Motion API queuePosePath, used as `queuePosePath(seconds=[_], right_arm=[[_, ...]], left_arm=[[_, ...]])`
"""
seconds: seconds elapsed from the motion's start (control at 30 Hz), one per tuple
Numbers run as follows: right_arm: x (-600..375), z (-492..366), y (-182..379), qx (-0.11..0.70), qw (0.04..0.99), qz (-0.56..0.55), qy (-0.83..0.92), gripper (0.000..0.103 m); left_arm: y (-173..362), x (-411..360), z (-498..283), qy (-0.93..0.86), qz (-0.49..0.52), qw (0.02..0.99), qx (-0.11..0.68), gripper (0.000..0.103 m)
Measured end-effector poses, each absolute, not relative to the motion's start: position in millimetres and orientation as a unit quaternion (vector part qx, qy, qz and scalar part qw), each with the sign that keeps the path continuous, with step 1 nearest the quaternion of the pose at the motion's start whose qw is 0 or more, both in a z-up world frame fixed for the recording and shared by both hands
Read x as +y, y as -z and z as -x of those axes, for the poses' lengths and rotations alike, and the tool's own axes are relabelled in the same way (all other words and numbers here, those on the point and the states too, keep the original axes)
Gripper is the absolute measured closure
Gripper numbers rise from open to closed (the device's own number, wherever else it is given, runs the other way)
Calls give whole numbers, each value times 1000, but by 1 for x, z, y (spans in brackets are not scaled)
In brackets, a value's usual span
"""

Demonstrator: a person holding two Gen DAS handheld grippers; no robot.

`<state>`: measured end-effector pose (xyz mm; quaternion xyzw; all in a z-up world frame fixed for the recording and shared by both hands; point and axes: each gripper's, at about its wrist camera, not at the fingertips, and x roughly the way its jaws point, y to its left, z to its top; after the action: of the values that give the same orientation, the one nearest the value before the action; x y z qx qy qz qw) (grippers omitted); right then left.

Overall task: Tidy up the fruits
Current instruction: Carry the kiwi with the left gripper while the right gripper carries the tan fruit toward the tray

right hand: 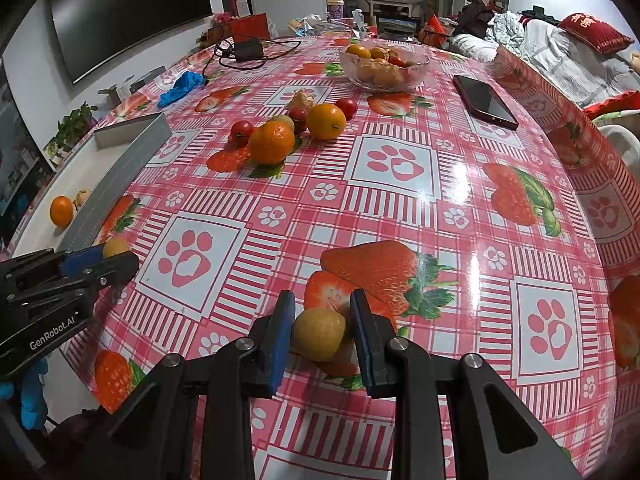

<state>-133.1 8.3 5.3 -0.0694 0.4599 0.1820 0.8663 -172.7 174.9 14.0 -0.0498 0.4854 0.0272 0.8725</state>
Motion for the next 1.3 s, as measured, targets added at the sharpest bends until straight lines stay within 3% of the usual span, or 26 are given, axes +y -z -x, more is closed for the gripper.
queuePosePath(seconds=[0.63, 1.3], right_arm=[[16, 133, -10, 467, 861, 90, -181, 73], [103, 144, -56, 391, 862, 235, -223, 73]], left_arm=[[-18, 182, 172, -9, 70, 866, 495, 75], [-79, 239, 199, -49, 114, 899, 420, 75]])
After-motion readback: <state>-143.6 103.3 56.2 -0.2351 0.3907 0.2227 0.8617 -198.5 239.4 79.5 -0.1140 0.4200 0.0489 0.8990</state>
